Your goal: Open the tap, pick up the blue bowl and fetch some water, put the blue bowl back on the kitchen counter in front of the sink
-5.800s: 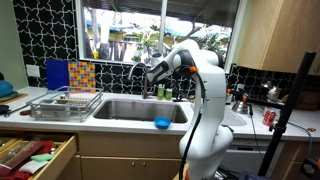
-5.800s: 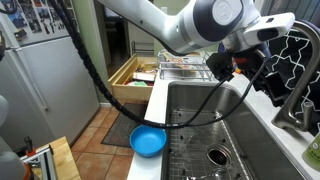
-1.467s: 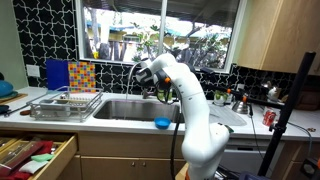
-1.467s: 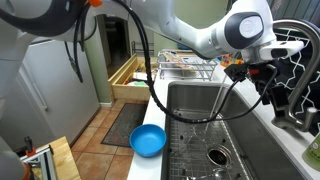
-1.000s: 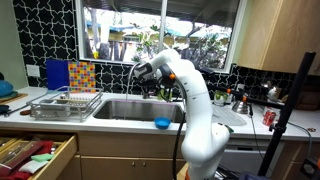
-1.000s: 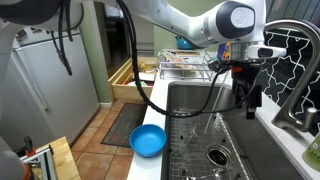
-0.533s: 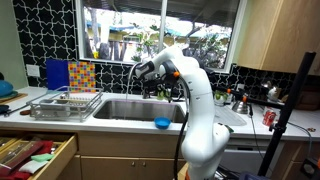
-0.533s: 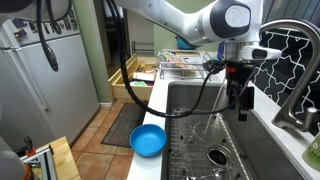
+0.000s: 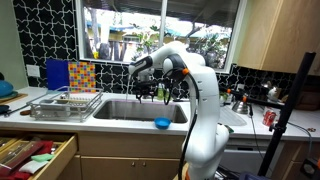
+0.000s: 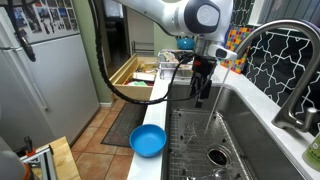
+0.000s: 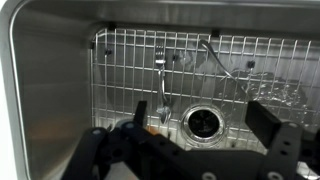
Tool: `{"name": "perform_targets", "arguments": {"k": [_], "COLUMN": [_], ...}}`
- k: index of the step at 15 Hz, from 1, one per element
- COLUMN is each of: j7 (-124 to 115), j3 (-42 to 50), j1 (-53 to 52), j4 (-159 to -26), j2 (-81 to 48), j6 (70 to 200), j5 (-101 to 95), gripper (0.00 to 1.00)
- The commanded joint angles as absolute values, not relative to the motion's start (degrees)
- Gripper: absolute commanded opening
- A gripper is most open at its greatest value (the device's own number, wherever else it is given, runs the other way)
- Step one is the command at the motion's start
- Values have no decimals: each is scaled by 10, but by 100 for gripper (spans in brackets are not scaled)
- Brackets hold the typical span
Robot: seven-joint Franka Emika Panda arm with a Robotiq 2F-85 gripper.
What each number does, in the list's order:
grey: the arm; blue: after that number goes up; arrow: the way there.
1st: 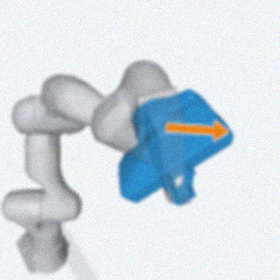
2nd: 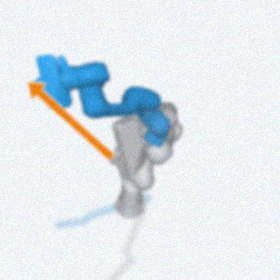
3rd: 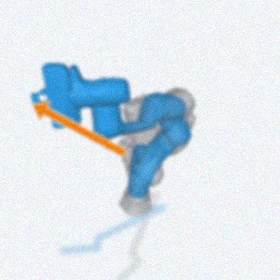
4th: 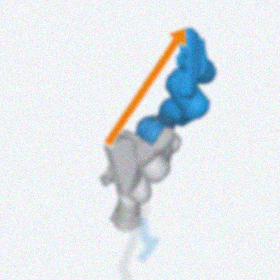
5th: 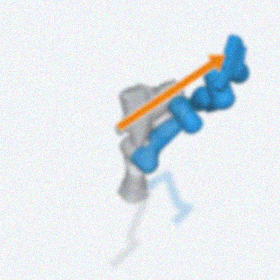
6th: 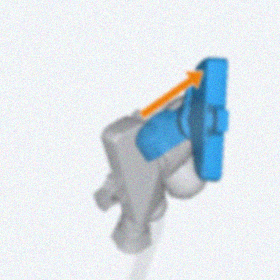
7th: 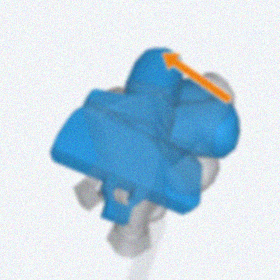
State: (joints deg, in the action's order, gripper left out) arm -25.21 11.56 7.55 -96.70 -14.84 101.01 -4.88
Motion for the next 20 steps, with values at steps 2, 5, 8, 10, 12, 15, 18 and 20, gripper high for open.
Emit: {"name": "perform_targets", "arguments": {"k": [2,5,8,10,12,15,18,20], "j7": [-182,-178,-195,-200,-195,-196,-189,-183], "j3": [94,90,91,93,95,95,95,96], "j1": [80,77,79,83,89,98,108,112], "j4": [-1112,-1169,-1222,-1253,-1282,-1313,-1330,-1339], "j2": [-42,-6,25,45,68,100,109,110], "j6": [1054,1030,1026,1035,1059,1085,1102,1106], "j5": [23,46,37,31,30,-3,-23,-26], "gripper": [100,100,100,100,100,100,100,100]}}
